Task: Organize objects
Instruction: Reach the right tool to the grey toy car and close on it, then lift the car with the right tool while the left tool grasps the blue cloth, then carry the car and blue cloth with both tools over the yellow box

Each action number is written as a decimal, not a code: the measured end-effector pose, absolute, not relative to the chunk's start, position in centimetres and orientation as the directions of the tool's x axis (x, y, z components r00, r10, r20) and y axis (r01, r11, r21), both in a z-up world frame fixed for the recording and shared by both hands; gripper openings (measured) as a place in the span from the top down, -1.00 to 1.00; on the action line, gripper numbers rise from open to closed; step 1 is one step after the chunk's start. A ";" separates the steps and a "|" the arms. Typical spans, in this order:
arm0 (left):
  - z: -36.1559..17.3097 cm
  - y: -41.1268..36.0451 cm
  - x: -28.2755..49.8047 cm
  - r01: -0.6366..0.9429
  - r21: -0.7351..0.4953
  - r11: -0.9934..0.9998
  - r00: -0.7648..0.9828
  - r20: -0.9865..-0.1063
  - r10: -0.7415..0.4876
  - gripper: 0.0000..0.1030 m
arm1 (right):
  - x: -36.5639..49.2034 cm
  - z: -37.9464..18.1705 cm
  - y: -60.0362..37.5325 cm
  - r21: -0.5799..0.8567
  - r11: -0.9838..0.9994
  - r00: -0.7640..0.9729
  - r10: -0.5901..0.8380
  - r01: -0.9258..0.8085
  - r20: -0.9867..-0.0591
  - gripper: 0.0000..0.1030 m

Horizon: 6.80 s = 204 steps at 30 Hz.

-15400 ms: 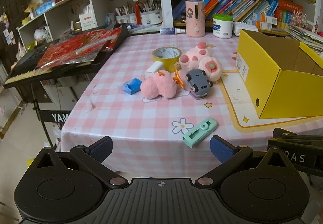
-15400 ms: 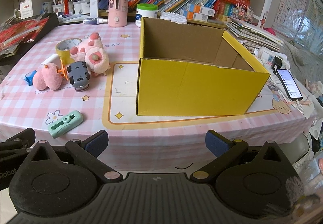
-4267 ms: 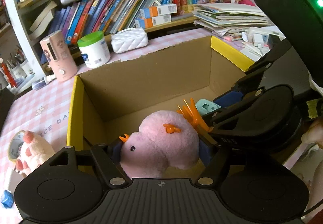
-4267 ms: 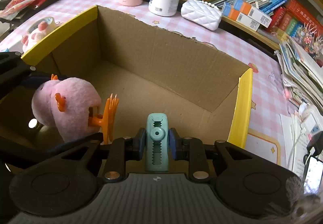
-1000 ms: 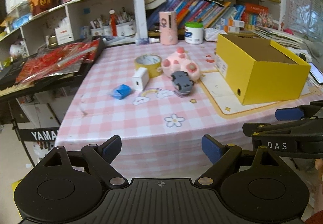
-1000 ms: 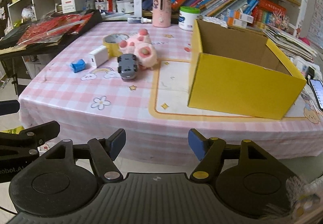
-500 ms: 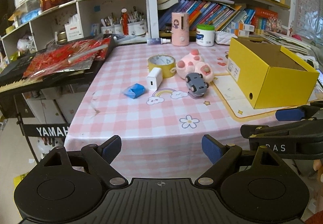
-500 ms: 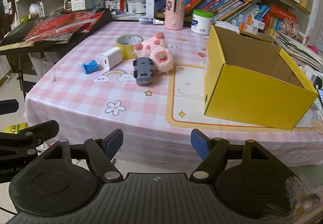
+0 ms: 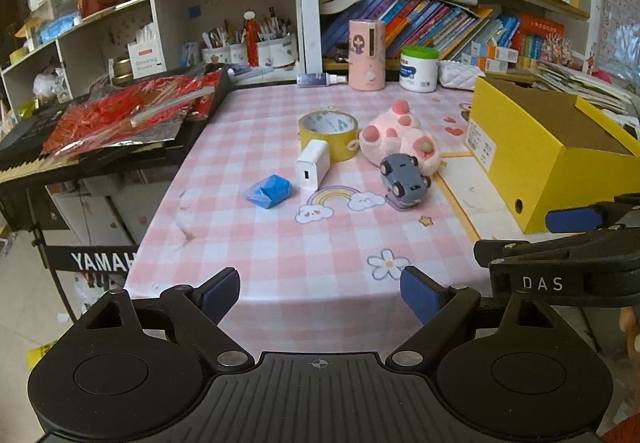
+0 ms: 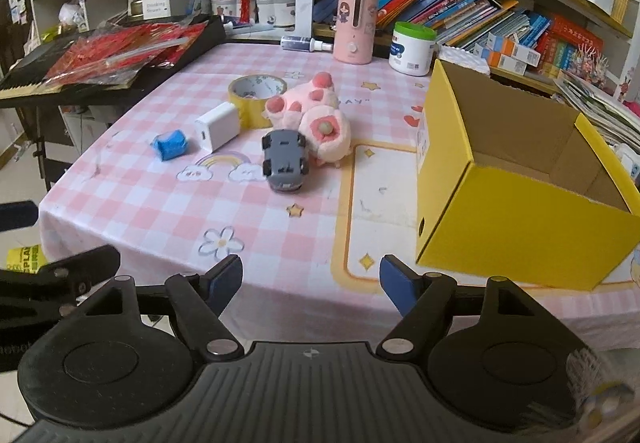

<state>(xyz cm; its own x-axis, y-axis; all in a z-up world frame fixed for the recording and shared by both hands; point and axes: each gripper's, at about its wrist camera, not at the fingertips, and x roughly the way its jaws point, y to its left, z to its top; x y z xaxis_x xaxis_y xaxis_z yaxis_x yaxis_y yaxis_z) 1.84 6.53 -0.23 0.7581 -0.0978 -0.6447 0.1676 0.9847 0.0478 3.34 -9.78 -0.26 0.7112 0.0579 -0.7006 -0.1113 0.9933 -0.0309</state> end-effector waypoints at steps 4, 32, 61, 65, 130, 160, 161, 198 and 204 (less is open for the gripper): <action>-0.3 6.6 3.3 0.141 0.039 0.989 0.757 -0.648 -0.083 -0.77 | 4.9 -0.3 -9.7 -0.036 0.991 0.707 0.068 -0.131 -0.704 -0.45; -1.3 6.1 12.3 0.044 0.043 0.998 0.728 -0.686 -0.003 -0.87 | 16.3 -0.9 -10.4 -0.039 0.988 0.723 0.082 -0.149 -0.686 -0.80; -3.4 7.5 17.9 -0.093 0.088 0.992 0.664 -0.737 0.128 -0.84 | 22.2 -4.7 -8.6 0.101 0.933 0.489 0.271 -0.346 -0.829 0.21; -4.5 7.7 20.0 -0.104 0.079 0.991 0.640 -0.758 0.127 -0.70 | 21.9 -3.7 -8.9 0.102 0.914 0.518 0.311 -0.392 -0.797 0.21; -0.1 9.1 0.1 0.180 -0.215 0.960 0.658 -0.699 -0.280 0.09 | 1.4 -0.1 -10.0 0.111 0.984 0.659 0.178 -0.142 -0.731 0.21; -0.6 -1.7 -2.4 0.530 -0.198 0.825 0.490 -0.722 -0.488 0.09 | -7.9 -1.1 -19.7 0.138 0.962 0.651 -0.052 0.237 -0.757 0.21; -0.6 -2.0 -2.3 0.538 -0.196 0.820 0.486 -0.722 -0.492 0.09 | -8.0 -1.1 -20.1 0.141 0.958 0.650 -0.058 0.250 -0.758 0.21; 3.8 -13.6 3.8 0.657 -0.151 0.739 0.546 -0.581 -0.604 0.10 | -2.9 2.5 -31.1 0.110 0.942 0.709 -0.157 0.316 -0.688 0.21; 5.1 -16.1 6.3 0.640 -0.114 0.760 0.601 -0.542 -0.588 0.10 | 0.0 5.3 -33.9 0.098 0.956 0.775 -0.161 0.275 -0.611 0.21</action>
<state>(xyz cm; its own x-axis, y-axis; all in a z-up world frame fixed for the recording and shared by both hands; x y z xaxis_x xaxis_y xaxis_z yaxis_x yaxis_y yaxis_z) 6.25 -16.11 5.06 0.6007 -0.5878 -0.5420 0.6401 0.7597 -0.1145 -0.03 -33.85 5.34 0.7748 -0.1607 -0.6114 0.2754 0.9563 0.0977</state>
